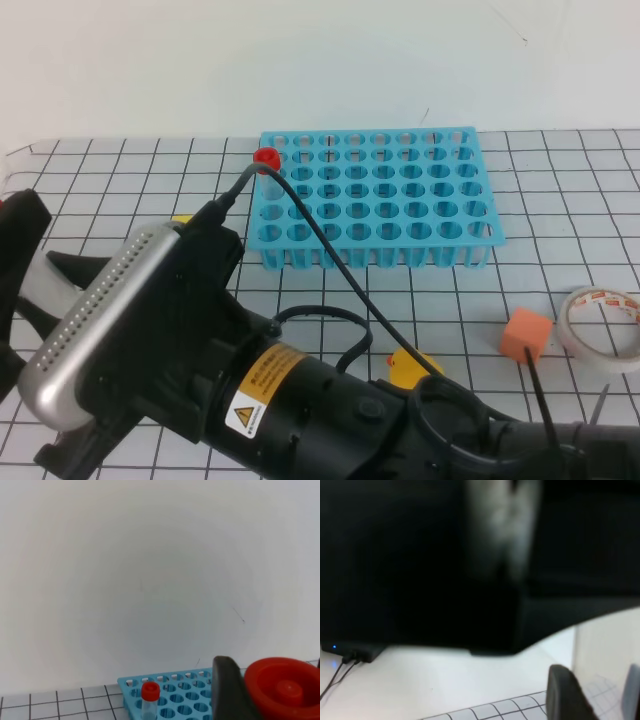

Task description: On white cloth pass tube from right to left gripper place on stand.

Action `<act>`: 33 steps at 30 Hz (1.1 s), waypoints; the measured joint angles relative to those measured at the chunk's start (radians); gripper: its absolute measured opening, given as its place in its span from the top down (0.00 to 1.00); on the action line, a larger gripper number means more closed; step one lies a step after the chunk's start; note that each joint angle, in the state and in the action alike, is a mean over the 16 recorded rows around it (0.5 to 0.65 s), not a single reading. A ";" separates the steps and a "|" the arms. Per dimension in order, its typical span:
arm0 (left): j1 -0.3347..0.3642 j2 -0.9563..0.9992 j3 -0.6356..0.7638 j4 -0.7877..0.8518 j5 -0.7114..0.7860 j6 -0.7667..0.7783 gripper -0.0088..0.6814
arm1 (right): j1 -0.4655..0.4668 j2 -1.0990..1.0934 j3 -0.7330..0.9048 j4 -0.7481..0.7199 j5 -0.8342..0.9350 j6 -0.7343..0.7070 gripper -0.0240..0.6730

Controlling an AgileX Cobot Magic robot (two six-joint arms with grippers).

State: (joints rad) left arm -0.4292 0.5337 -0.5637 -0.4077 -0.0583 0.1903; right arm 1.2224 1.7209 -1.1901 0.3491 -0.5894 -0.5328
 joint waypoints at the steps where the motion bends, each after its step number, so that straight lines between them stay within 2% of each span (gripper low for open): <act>1: 0.000 0.000 0.000 0.000 0.000 0.001 0.54 | 0.000 0.000 0.000 -0.001 0.000 0.000 0.63; 9: 0.000 0.001 0.000 0.000 0.006 0.011 0.61 | 0.003 0.000 0.000 0.031 0.004 -0.013 0.63; 17: 0.000 0.004 0.001 0.001 0.015 0.014 0.62 | 0.008 -0.004 0.000 0.105 0.021 -0.115 0.62; 26: -0.001 0.006 0.002 0.002 0.008 0.034 0.62 | 0.011 -0.061 0.000 0.242 0.111 -0.277 0.48; 33: -0.001 0.006 0.002 0.002 -0.007 0.057 0.62 | 0.011 -0.182 0.001 0.455 0.284 -0.485 0.36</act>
State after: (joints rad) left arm -0.4304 0.5401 -0.5618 -0.4057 -0.0648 0.2476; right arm 1.2332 1.5391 -1.1892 0.8037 -0.3057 -1.0181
